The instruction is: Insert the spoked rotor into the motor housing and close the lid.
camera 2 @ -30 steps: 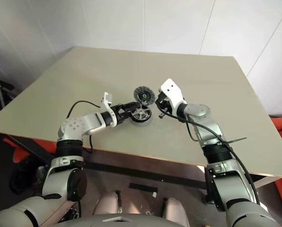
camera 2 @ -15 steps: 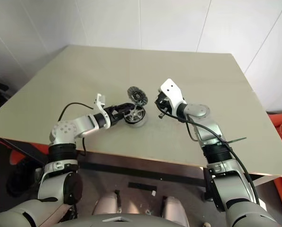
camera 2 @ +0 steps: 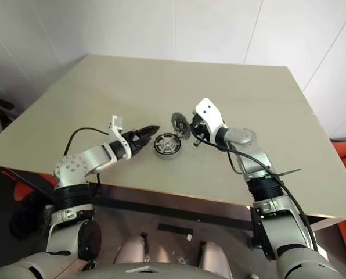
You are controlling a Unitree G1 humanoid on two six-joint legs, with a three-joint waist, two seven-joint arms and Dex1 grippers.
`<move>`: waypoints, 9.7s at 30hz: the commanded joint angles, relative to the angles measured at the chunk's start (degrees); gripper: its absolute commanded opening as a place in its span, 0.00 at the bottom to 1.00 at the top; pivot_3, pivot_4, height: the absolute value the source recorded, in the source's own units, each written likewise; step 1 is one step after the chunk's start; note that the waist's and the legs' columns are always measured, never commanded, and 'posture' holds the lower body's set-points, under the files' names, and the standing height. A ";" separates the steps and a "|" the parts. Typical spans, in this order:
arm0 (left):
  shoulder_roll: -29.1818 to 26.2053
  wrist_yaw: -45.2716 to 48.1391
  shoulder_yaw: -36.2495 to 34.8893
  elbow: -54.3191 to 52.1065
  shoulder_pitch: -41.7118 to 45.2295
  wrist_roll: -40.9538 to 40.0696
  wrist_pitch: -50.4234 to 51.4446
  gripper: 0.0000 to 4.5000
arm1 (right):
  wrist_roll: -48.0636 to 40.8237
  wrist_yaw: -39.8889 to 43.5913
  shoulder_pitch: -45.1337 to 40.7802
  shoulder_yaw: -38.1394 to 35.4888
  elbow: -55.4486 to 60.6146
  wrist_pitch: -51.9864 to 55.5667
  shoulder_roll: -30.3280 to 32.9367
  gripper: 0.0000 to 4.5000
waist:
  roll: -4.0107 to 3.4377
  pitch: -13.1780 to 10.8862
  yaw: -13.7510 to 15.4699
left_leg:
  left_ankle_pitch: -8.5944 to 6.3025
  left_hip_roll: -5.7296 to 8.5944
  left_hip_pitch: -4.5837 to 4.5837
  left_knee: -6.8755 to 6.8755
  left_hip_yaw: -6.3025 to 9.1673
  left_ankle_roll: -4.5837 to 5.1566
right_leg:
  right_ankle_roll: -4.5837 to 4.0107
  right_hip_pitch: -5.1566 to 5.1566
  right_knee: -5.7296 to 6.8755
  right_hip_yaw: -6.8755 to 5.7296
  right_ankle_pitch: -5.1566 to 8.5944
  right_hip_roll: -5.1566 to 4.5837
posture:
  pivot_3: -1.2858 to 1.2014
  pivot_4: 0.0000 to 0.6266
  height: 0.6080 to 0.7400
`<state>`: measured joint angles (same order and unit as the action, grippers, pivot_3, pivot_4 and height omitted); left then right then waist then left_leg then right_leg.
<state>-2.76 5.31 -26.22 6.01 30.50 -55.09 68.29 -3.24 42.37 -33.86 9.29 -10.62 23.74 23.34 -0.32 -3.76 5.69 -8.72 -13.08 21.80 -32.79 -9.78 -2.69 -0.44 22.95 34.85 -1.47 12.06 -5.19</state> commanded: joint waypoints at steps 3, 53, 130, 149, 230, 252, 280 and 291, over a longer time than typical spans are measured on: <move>-1.67 0.17 -0.40 -2.49 -0.14 -1.67 -0.21 1.00 | -0.28 -0.05 -0.26 -0.43 1.65 -0.75 0.21 0.00 | 0.00 0.00 -0.16 | 0.00 -0.03 -0.01 0.00 0.00 0.00 | 0.00 0.00 0.00 0.00 0.00 0.02 | 0.52 0.00 1.00; -12.21 5.24 2.11 -5.12 -4.82 2.05 -6.37 1.00 | -3.84 -3.66 -5.48 8.22 -2.31 13.39 -9.91 0.00 | 0.00 0.01 -0.01 | 0.18 -0.02 -0.17 0.02 0.04 -0.31 | 0.04 -0.09 0.16 0.02 -0.01 0.03 | 0.52 0.00 1.00; -15.58 7.94 4.42 -3.58 -0.88 5.50 -10.82 1.00 | -4.99 2.15 2.81 4.70 12.10 15.87 2.42 0.00 | 0.11 0.06 0.30 | 0.14 0.01 -0.20 -0.20 0.17 -0.24 | 0.08 -0.10 0.51 0.03 0.02 0.02 | 0.52 0.00 1.00; -16.84 9.57 4.78 -3.81 -1.06 7.22 -12.25 1.00 | -2.62 4.90 -1.56 5.48 14.01 14.84 6.47 0.21 | 0.11 0.06 0.23 | 0.13 0.02 -0.19 -0.22 0.17 -0.22 | 0.04 -0.05 0.57 0.04 0.00 0.02 | 0.52 0.00 1.00; -13.66 4.48 2.28 -10.29 -6.44 2.20 -8.48 1.00 | 18.30 35.33 -20.11 25.19 -19.67 -23.63 -1.09 0.64 | 0.18 0.06 -0.24 | 0.10 -0.05 -0.08 -0.52 0.28 -0.16 | -0.03 0.02 0.84 -0.03 -0.01 0.04 | 0.52 0.00 1.00; -10.87 1.87 1.73 -13.58 -9.62 1.09 -9.72 1.00 | 23.97 34.54 -28.10 26.31 -34.61 -34.56 -6.18 0.64 | 0.20 0.07 -1.41 | 0.10 -0.18 -0.16 -0.53 0.32 -0.16 | -0.09 0.01 0.91 -0.03 -0.05 0.20 | 0.52 0.00 1.00; -10.23 1.87 2.94 -12.45 -8.84 1.35 -10.44 1.00 | 24.08 32.63 -29.01 24.39 -34.60 -32.48 -7.40 0.14 | 0.20 0.07 -1.68 | 0.10 -0.37 -0.10 -0.53 0.31 -0.18 | -0.22 0.06 0.86 -0.05 -0.04 0.37 | 0.52 0.00 1.00; -10.06 1.93 3.02 -12.10 -8.74 1.58 -10.94 1.00 | 24.50 34.28 -28.49 24.33 -33.84 -33.28 -5.17 0.01 | 0.23 0.06 -1.49 | 0.10 -0.35 -0.06 -0.53 0.31 -0.18 | -0.23 0.08 0.85 -0.05 -0.04 0.36 | 0.52 0.00 1.00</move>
<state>-12.78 7.03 -22.99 -5.01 20.50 -52.79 58.53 21.27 76.20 -61.21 34.61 -45.60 -9.04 16.70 -0.09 -3.70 4.20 -8.61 -13.43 21.75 -33.32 -9.48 -2.87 -0.67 23.04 35.70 -1.52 12.02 -4.83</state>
